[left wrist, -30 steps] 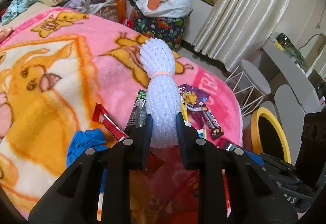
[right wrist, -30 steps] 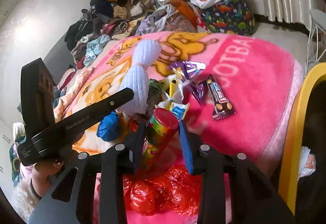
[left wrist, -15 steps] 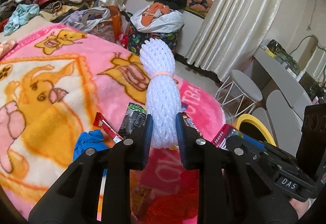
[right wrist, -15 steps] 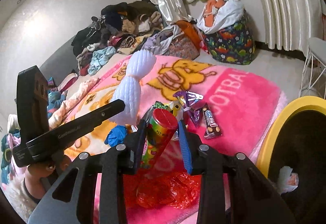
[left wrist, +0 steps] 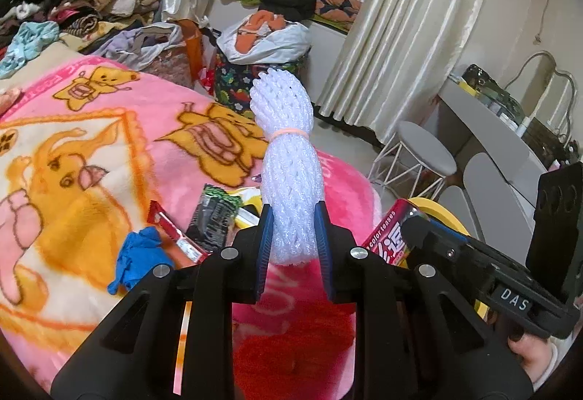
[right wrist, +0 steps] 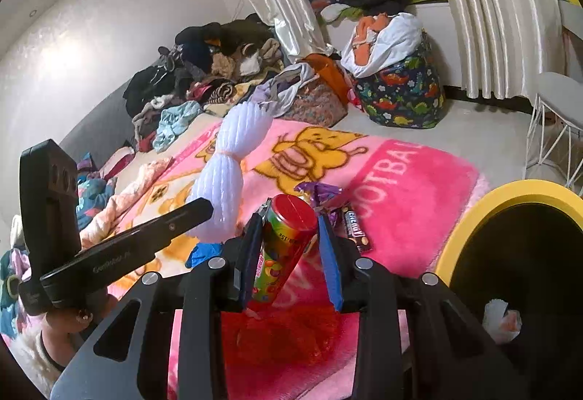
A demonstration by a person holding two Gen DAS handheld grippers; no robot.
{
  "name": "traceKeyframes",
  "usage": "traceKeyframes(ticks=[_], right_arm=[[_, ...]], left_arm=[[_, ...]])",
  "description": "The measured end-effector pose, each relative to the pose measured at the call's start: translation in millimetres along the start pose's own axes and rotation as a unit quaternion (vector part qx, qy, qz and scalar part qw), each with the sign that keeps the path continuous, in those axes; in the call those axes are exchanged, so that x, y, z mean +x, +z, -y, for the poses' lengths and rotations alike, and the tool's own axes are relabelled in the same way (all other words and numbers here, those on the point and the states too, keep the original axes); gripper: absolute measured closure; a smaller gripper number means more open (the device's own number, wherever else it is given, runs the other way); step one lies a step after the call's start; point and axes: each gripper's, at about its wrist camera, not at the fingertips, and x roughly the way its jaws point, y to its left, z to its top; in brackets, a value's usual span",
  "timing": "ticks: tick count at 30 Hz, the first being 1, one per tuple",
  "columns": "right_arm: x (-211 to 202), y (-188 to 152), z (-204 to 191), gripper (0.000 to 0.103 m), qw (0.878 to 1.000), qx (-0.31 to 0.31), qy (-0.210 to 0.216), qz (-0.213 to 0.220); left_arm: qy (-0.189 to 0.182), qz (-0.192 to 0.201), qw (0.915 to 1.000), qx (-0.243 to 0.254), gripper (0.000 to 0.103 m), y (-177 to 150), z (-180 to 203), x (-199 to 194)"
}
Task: Collect trash
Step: 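Carry the foam net and red can over the yellow bin and release both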
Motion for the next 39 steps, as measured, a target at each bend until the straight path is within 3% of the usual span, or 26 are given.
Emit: traceKeyframes(ticks=[39], right_arm=[[-85.9,-3.8,87.9,0.074,0.990,0.078,-0.081,0.082]], left_arm=[[-0.049,-0.022,0.9952,0.082,0.086,-13.9,96.9,17.8]])
